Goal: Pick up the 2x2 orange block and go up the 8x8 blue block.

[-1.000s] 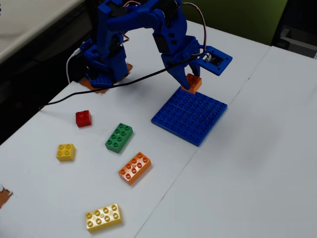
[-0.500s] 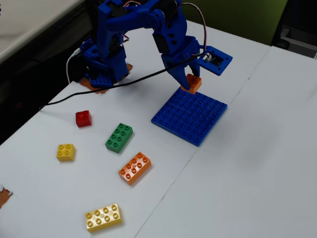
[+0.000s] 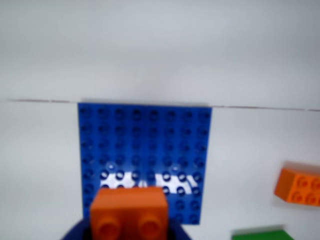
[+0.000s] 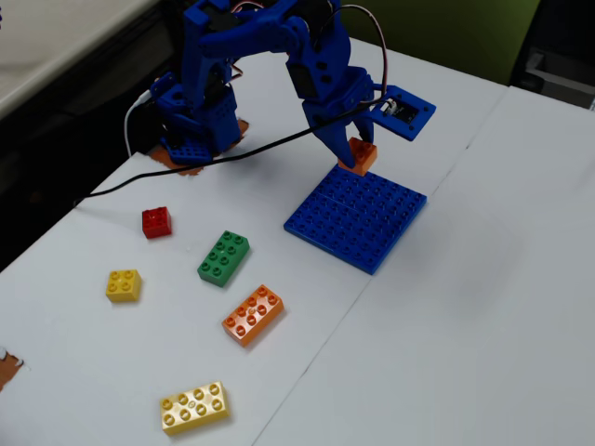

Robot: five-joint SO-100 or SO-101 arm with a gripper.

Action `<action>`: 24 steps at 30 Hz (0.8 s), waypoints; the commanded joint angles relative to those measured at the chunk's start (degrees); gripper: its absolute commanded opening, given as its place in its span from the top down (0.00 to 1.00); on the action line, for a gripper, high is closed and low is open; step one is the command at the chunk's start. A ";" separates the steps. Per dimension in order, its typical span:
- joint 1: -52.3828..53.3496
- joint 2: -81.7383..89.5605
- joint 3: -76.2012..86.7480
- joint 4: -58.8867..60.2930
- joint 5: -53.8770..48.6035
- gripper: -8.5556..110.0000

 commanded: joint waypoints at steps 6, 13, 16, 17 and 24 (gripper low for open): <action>0.53 5.54 2.20 -0.44 -0.26 0.93; 0.97 5.45 2.20 -0.09 0.79 0.93; 1.23 5.36 2.20 -0.44 1.58 0.93; 1.32 5.36 2.20 -0.53 1.58 0.93; 1.58 5.36 2.20 -0.44 1.58 0.93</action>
